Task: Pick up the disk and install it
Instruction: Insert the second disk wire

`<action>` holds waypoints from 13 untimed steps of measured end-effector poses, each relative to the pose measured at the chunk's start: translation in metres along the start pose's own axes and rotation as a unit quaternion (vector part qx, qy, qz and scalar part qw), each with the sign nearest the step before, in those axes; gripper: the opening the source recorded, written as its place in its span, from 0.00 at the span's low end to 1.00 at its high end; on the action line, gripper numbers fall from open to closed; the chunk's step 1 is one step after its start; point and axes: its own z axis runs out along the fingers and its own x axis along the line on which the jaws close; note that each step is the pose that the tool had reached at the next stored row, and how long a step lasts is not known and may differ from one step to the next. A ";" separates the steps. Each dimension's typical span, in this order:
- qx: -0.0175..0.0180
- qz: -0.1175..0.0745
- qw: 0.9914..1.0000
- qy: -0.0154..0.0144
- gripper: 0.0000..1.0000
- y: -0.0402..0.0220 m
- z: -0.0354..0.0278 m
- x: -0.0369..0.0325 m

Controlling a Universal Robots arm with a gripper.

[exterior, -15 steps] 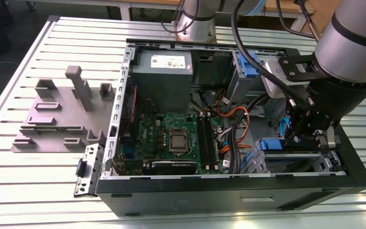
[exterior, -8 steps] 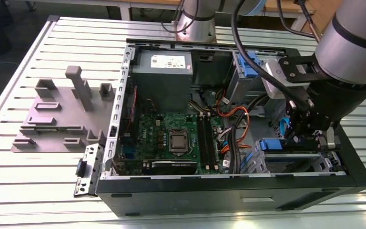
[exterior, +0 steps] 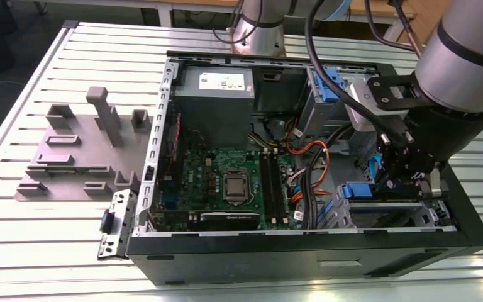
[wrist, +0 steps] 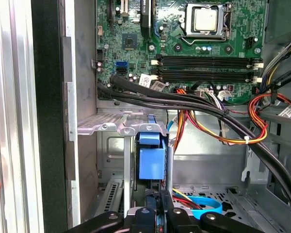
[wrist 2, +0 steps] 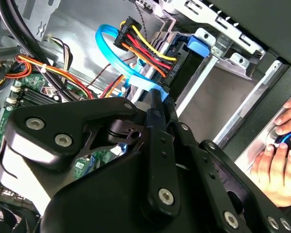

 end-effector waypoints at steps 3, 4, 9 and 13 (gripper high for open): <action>0.000 0.000 1.000 0.000 0.16 0.0001 0.0009 0.0000; 0.000 0.000 1.000 0.000 0.16 0.0002 0.0011 0.0000; 0.000 0.000 1.000 0.000 0.16 0.0003 0.0017 0.0000; 0.000 0.000 1.000 -0.002 0.16 0.0000 0.0000 0.0000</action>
